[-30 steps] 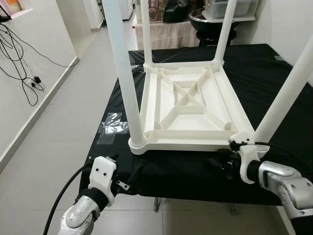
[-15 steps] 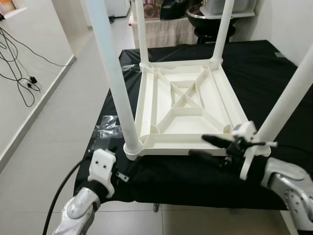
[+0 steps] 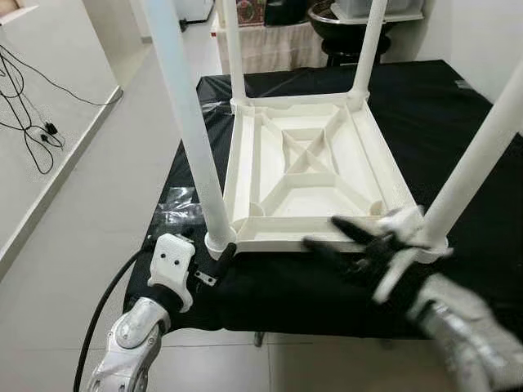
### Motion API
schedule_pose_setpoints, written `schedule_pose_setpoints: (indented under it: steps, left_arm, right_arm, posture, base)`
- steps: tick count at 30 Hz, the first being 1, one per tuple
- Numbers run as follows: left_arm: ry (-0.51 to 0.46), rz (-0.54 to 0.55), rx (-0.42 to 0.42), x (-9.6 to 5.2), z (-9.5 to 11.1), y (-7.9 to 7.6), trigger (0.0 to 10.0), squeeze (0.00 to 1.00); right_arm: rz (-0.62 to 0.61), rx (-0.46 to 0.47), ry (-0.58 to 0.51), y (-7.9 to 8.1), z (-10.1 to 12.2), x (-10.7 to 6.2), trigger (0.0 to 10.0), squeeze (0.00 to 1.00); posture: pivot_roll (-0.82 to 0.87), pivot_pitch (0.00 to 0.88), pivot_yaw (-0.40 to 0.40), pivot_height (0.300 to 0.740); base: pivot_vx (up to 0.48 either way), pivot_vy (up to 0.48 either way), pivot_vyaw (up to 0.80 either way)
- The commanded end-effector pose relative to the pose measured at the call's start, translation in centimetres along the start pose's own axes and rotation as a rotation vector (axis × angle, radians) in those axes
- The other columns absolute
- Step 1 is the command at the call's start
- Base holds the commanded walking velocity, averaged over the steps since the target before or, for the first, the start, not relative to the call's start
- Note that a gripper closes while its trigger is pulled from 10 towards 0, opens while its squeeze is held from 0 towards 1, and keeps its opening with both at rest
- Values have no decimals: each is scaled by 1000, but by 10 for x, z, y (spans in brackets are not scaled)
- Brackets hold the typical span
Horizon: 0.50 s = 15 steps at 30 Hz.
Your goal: Building children table
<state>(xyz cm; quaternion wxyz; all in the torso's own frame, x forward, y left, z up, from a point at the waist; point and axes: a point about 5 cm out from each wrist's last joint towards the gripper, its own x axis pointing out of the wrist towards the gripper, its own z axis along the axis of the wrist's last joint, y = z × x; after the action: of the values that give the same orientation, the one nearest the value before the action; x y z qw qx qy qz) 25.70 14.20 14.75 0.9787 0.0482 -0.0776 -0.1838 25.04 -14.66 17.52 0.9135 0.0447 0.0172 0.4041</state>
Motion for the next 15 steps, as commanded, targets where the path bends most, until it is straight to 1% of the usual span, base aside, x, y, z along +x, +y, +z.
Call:
schedule_pose_setpoints:
  steps: [1,3,4,5,9,12,15]
  left_arm:
    - [16,20,-7,-2,-5,0,10000,0]
    - [11,41,-8,-2,-5,2,10000,0]
    - [10,73,1,-3,-4,4,10000,0]
    - [10,73,1,-3,-4,4,10000,0]
    - [36,196,66,-9,-8,16,10000,0]
    - [41,221,80,-11,-9,18,10000,0]
    - [43,287,102,-12,-8,27,10000,0]
  right_arm:
    - [0,-36,-12,0,6,-2,10000,0]
    - [12,-36,-13,1,6,-2,10000,0]
    - [30,-39,-11,3,7,-1,10000,0]
    - [30,-39,-11,3,7,-1,10000,0]
    - [63,-51,-2,8,7,0,10000,0]
    - [64,-51,-1,9,6,0,10000,0]
    - [62,-54,2,11,4,2,10000,0]
  posture:
    - [-94,130,60,740]
    - [-92,127,59,740]
    - [-92,127,59,740]
    - [-92,127,59,740]
    - [-86,125,61,740]
    - [-85,125,62,740]
    - [-85,123,63,740]
  base:
    - [0,-469,0]
    - [0,-373,0]
    - [0,0,0]
    - [0,0,0]
    - [0,0,0]
    - [0,0,0]
    - [0,0,0]
